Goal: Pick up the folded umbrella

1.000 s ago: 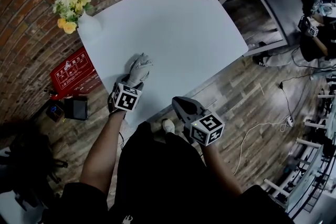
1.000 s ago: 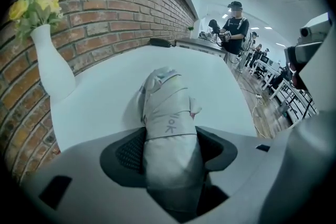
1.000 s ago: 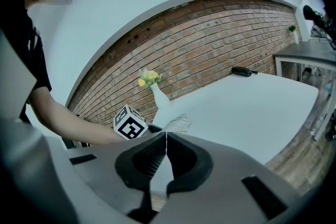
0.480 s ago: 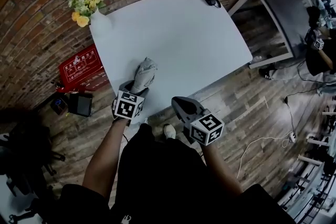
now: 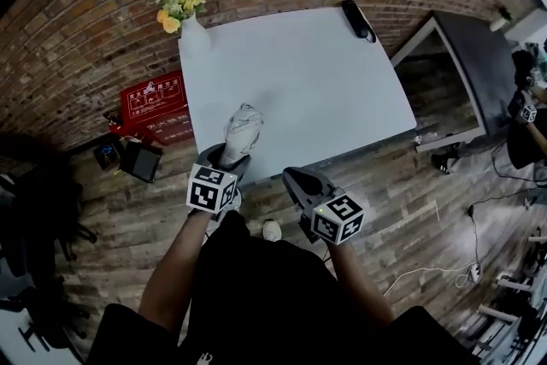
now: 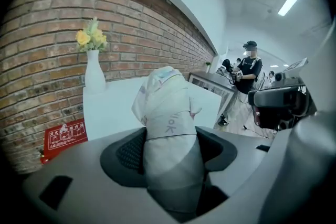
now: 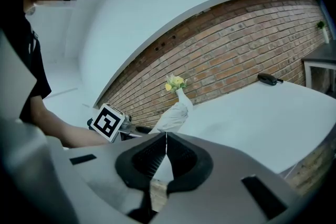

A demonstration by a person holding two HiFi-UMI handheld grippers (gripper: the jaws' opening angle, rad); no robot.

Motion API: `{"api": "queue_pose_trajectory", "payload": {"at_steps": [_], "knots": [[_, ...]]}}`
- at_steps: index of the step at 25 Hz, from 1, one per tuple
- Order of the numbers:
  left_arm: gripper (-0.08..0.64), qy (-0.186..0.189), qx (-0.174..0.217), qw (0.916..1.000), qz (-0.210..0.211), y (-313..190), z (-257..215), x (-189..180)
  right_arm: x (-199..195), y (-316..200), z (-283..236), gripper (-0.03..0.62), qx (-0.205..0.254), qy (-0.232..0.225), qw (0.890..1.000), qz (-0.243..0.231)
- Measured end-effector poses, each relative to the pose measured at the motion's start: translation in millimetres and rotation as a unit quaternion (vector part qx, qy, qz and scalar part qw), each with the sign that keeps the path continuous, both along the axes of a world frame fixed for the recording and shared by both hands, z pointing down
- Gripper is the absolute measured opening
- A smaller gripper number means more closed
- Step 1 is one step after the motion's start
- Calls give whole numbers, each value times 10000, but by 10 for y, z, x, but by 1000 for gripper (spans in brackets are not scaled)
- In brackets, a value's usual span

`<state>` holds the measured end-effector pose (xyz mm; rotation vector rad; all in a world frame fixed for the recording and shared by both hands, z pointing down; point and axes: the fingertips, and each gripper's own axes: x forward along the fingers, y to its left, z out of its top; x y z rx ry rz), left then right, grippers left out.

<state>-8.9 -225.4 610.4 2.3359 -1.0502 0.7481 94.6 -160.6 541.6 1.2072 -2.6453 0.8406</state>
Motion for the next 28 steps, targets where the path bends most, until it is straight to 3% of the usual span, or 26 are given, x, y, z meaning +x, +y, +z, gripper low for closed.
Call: {"api": "queue_pose_trajectory", "payload": {"at_steps": [7,14,21,28], "knots": [[270,299,311,9969,-652,375,-385,-107,71,273,-122,21,167,-162,9992,-334],[270,607,666,9904,-1043,685,-838,-192,96,387,-209,21,238,-307,9979,-516],[270,981,970,9836,-1162,822,-1214,-329,20,376,-410,21,448,-386,9971,-470],[270,1225,1114,9812,-994,817,-1464,-517,-170,341,-653,21,653,-373,9967,-305]]}}
